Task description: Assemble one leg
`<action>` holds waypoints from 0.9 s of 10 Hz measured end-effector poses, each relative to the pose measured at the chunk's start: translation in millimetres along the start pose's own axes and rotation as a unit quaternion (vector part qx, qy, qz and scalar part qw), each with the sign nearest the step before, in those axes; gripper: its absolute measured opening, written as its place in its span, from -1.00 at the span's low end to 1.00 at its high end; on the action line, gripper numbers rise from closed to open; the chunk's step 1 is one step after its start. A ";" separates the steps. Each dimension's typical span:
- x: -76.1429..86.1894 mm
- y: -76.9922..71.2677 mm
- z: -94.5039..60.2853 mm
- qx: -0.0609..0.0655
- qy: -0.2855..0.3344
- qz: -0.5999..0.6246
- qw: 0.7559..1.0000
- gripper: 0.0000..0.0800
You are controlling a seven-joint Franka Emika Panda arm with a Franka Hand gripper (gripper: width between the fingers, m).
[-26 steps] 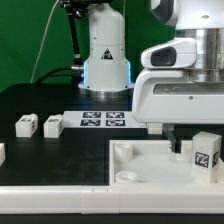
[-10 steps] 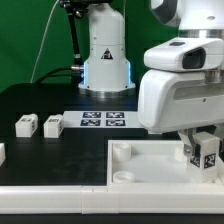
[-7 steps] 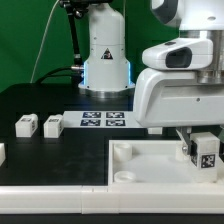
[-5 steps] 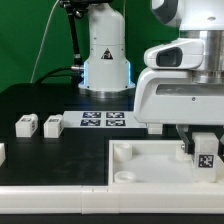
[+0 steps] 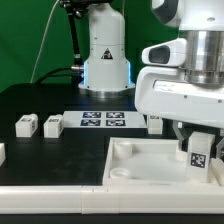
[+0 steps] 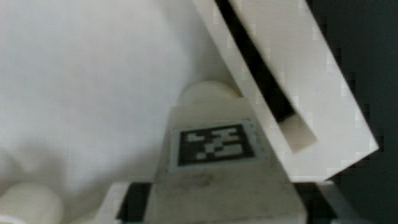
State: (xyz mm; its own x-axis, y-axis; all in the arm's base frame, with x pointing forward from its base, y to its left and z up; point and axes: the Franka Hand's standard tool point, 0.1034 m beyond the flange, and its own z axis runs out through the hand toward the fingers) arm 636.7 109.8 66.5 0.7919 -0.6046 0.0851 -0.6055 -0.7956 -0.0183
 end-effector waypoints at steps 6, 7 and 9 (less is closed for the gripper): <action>6.7 13.7 -0.1 -0.022 0.004 0.063 0.998 0.21; 6.6 13.7 0.0 -0.022 0.004 0.063 0.998 0.21; 6.6 13.7 0.1 -0.022 0.004 0.063 0.998 0.60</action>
Offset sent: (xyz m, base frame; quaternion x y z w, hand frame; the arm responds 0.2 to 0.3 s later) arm 0.0015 -0.0027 0.0007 -0.0066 -0.0073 0.1362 0.9906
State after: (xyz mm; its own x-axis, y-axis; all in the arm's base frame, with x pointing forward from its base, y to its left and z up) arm 633.6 94.9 66.8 0.7092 -0.6989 0.0930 -0.7028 -0.7112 0.0148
